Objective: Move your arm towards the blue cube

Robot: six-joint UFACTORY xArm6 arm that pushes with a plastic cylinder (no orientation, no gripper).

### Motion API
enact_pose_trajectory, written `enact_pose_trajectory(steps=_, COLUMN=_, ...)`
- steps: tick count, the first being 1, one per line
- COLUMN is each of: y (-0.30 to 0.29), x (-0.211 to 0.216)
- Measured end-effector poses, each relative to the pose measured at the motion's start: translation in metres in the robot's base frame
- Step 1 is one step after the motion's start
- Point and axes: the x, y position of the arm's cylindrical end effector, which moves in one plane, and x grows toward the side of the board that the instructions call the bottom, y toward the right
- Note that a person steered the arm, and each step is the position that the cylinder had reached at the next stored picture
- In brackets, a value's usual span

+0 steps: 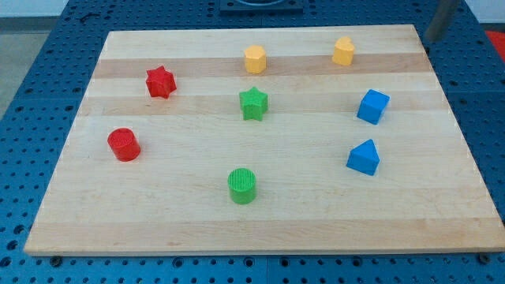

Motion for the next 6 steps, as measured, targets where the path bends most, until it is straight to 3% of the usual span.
enact_pose_trajectory(steps=2, y=-0.001, x=0.012)
enact_pose_trajectory(steps=3, y=-0.001, x=0.04)
enact_pose_trajectory(steps=6, y=-0.097, x=0.072)
